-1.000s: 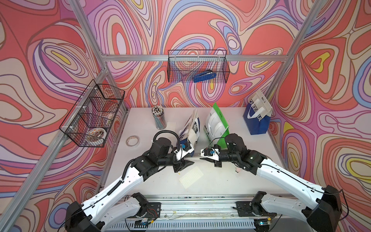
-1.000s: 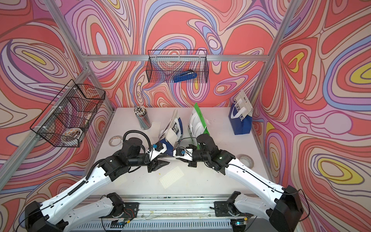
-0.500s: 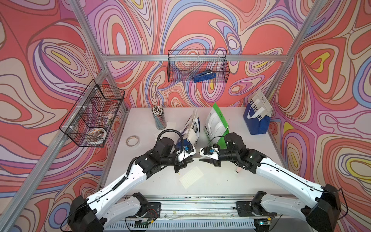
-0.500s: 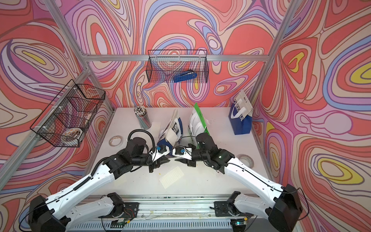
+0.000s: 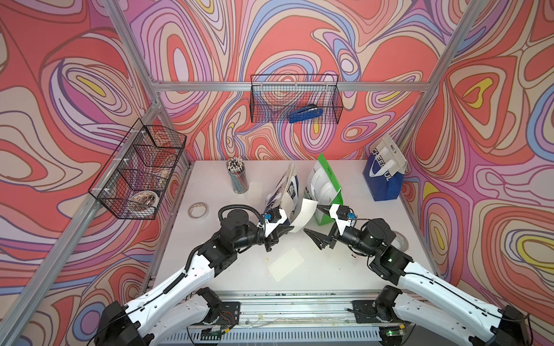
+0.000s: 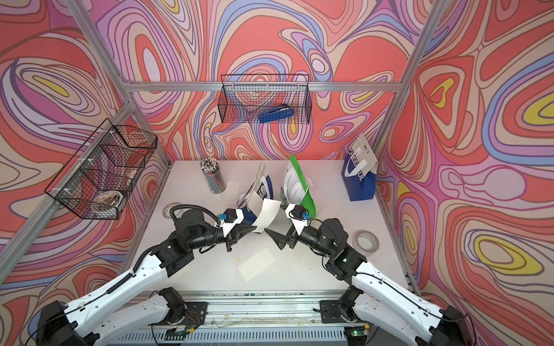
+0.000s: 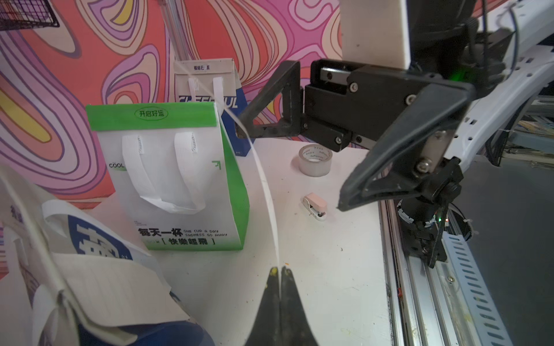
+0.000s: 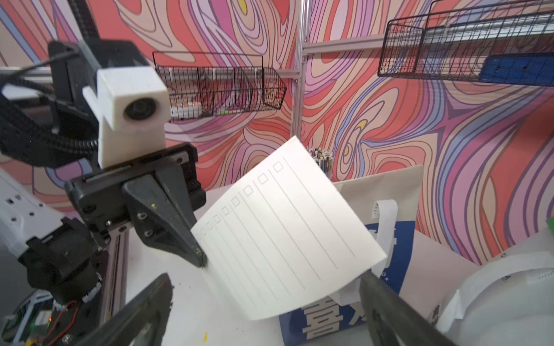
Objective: Staple the receipts to the bags
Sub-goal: Pick up the receipt from the center of the board.
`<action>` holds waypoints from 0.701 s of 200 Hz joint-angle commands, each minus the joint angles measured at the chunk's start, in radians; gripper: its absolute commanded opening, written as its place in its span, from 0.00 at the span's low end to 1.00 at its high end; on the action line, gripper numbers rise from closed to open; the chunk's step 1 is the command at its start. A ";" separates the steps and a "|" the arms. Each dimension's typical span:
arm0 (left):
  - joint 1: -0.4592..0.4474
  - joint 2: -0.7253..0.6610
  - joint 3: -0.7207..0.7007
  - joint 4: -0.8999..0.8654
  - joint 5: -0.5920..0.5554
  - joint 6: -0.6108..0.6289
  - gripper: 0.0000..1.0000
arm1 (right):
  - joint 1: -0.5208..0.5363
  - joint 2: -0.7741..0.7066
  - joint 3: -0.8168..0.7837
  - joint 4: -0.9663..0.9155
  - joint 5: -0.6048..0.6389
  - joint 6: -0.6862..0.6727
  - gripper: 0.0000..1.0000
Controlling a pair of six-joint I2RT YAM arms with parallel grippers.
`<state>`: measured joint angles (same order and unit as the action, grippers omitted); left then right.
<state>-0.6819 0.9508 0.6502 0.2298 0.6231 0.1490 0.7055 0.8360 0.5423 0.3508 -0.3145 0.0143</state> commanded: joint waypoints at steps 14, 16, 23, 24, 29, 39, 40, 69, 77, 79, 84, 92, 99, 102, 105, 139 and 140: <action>-0.002 0.021 -0.065 0.326 0.092 -0.050 0.00 | -0.028 0.041 -0.041 0.262 -0.048 0.248 0.98; -0.002 0.021 -0.066 0.334 0.089 -0.051 0.00 | -0.032 0.042 -0.048 0.277 -0.053 0.260 0.98; -0.002 0.027 -0.066 0.355 0.087 -0.057 0.00 | -0.045 0.049 -0.070 0.339 -0.077 0.300 0.98; -0.003 0.027 -0.065 0.356 0.086 -0.057 0.00 | -0.048 0.051 -0.072 0.348 -0.084 0.306 0.98; -0.002 0.034 -0.061 0.370 0.091 -0.062 0.00 | -0.058 0.057 -0.082 0.388 -0.111 0.330 0.98; -0.002 0.046 -0.049 0.380 0.102 -0.074 0.00 | -0.075 0.074 -0.088 0.445 -0.172 0.369 0.97; -0.002 0.047 -0.048 0.381 0.104 -0.076 0.00 | -0.077 0.074 -0.088 0.450 -0.179 0.372 0.96; -0.002 0.083 -0.033 0.414 0.110 -0.127 0.00 | -0.103 0.125 -0.074 0.593 -0.346 0.463 0.78; -0.001 0.087 -0.039 0.436 0.098 -0.143 0.00 | -0.109 0.138 -0.069 0.627 -0.376 0.485 0.69; -0.001 0.088 -0.040 0.441 0.097 -0.146 0.00 | -0.110 0.141 -0.068 0.633 -0.382 0.489 0.66; -0.001 0.090 -0.044 0.451 0.093 -0.153 0.00 | -0.115 0.148 -0.065 0.648 -0.396 0.499 0.60; 0.001 0.092 -0.047 0.459 0.091 -0.166 0.00 | -0.121 0.159 -0.062 0.666 -0.416 0.513 0.53; 0.002 0.092 -0.049 0.463 0.088 -0.177 0.00 | -0.126 0.166 -0.060 0.678 -0.433 0.518 0.48; 0.003 0.091 -0.050 0.465 0.087 -0.180 0.00 | -0.128 0.168 -0.059 0.680 -0.441 0.520 0.45; 0.003 0.091 -0.052 0.467 0.088 -0.184 0.00 | -0.130 0.171 -0.058 0.681 -0.449 0.521 0.43; 0.010 0.074 -0.051 0.420 0.087 -0.190 0.00 | -0.151 0.186 -0.034 0.654 -0.507 0.504 0.15; 0.010 0.072 -0.050 0.416 0.086 -0.189 0.00 | -0.151 0.186 -0.033 0.651 -0.508 0.503 0.14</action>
<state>-0.6800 1.0420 0.5949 0.6292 0.7063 -0.0143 0.5720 1.0138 0.4759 0.9764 -0.7372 0.5056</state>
